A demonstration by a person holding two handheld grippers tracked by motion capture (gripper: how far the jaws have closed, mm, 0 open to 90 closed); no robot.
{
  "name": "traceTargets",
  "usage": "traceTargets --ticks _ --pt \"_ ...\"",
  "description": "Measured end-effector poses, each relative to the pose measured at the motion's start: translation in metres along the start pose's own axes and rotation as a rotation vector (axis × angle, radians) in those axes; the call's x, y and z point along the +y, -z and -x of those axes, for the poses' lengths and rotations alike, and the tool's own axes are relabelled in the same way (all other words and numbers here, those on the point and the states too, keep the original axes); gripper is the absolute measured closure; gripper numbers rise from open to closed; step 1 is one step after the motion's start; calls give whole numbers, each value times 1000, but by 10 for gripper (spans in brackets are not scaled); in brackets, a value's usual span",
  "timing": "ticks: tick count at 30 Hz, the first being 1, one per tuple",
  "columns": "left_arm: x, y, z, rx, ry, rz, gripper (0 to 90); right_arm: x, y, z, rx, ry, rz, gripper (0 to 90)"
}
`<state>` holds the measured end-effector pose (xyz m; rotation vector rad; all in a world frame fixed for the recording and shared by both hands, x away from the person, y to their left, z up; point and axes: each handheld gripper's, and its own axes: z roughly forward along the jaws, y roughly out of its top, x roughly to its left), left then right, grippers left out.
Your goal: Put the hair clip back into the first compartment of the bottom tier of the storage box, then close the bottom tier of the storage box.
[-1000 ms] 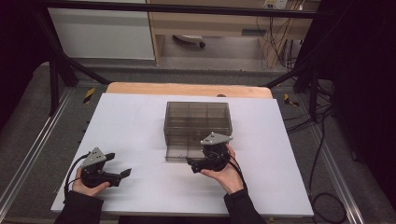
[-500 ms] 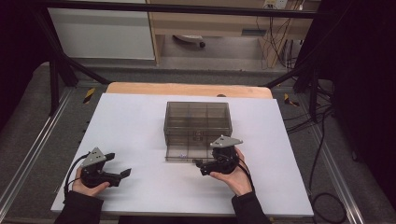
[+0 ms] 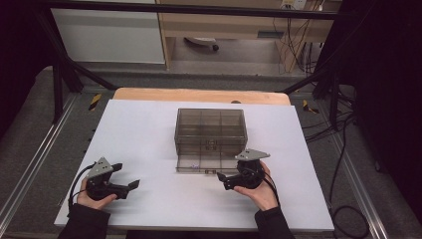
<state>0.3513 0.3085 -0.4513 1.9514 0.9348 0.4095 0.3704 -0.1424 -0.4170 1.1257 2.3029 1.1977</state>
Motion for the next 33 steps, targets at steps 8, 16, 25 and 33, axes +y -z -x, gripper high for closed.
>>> traceTargets --ticks 8,16,25,33 --pt "0 0 0 1 1 -1 21 -7 5 4 -7 -12 5 40" --pt "0 0 0 -1 3 3 21 -10 8 6 -11 -14 16 59" --pt "0 -1 1 -1 -2 -5 21 -13 12 8 4 -11 33 124" --pt "1 -1 1 0 -2 -1 21 -15 12 8 10 -3 23 196"
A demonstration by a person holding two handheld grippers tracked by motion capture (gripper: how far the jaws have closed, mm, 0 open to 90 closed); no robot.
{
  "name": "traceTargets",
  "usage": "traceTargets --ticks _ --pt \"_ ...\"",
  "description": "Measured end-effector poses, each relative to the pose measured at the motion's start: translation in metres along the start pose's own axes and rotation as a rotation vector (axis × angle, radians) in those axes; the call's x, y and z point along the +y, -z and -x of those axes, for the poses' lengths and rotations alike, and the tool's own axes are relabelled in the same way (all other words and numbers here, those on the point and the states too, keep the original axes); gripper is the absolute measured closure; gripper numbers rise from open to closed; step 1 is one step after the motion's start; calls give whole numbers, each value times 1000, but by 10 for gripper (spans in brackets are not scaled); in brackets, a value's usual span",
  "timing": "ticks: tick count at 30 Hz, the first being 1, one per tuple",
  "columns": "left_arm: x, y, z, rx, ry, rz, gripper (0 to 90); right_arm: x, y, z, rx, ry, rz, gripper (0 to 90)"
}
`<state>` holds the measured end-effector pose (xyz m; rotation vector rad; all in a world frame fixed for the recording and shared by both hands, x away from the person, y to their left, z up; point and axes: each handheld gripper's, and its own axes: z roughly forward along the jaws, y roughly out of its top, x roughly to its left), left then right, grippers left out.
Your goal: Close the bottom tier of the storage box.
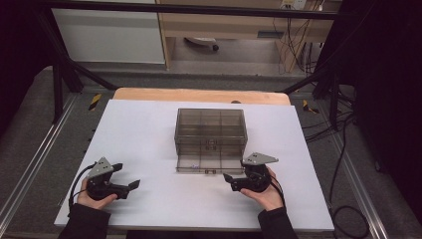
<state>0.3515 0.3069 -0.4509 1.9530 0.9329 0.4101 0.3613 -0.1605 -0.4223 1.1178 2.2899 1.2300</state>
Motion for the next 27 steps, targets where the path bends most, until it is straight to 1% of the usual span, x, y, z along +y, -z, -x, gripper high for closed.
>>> traceTargets --ticks 12,17,27 --pt "0 0 0 0 5 1 21 -1 0 -2 16 26 -4 356" --pt "0 0 0 1 4 1 21 -1 -1 -4 25 44 -11 442" --pt "0 0 0 1 3 2 21 -1 0 -4 36 46 -7 594"
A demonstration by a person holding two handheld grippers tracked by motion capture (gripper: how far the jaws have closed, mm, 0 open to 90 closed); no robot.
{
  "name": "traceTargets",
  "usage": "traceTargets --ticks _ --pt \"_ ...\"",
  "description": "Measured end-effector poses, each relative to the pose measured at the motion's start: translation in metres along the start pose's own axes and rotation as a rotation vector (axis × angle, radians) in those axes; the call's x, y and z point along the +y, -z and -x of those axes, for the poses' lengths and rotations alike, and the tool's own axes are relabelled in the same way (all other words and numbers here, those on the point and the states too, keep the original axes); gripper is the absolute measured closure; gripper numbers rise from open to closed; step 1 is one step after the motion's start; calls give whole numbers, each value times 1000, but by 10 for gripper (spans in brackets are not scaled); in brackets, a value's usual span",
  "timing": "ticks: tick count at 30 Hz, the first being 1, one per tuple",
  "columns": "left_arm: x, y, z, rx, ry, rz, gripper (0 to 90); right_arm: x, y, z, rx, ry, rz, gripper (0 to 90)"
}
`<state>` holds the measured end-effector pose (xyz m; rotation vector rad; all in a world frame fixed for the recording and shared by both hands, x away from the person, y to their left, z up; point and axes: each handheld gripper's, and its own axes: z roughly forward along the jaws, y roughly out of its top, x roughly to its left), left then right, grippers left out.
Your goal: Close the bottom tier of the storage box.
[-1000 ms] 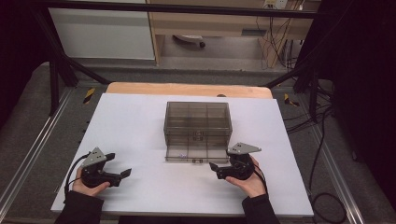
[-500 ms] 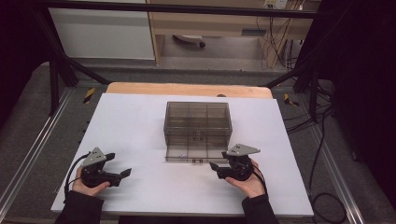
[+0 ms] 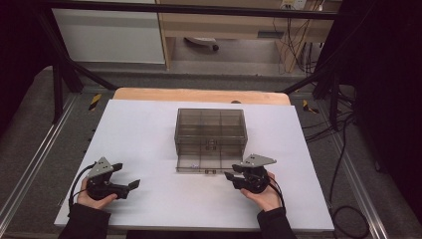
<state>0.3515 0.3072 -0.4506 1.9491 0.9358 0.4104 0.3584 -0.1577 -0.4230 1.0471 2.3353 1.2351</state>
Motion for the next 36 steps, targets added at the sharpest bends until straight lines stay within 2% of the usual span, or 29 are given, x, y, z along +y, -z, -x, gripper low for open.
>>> traceTargets --ticks 18,25,36 --pt "0 1 0 0 -1 1 21 -2 -5 -3 17 -1 -10 802" --pt "0 1 0 0 1 2 21 -5 -8 -2 23 -16 -8 885" --pt "0 1 0 0 -1 1 21 -6 -14 -5 34 -23 -20 900"
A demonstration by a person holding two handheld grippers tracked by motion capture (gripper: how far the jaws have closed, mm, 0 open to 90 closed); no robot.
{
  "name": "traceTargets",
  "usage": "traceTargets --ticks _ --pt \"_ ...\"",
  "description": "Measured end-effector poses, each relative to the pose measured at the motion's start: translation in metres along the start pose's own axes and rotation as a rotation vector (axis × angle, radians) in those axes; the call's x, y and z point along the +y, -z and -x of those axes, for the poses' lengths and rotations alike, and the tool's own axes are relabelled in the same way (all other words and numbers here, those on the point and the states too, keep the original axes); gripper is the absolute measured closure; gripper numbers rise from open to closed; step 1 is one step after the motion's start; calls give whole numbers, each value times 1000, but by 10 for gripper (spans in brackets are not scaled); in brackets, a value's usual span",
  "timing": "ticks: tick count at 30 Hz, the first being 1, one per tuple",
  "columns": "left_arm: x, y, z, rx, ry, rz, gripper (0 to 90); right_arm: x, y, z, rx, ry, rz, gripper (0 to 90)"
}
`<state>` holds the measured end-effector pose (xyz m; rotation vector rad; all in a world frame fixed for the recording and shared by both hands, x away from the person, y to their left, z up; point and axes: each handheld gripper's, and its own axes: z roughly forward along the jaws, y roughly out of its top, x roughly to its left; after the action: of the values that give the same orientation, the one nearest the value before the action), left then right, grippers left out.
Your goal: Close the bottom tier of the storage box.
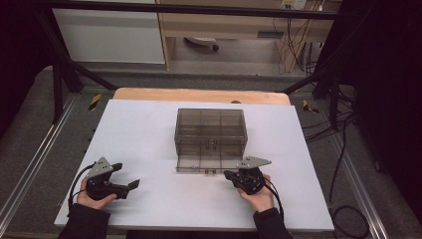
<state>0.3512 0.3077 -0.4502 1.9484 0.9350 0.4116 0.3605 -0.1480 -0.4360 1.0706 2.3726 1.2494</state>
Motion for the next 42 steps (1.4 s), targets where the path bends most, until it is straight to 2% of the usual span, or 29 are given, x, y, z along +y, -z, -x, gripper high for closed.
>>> traceTargets --ticks 25,42 --pt "0 0 0 0 -1 -2 21 2 -21 -4 -8 23 -23 900" --pt "0 -1 0 0 -6 -4 21 5 -30 -6 -13 38 -34 900"
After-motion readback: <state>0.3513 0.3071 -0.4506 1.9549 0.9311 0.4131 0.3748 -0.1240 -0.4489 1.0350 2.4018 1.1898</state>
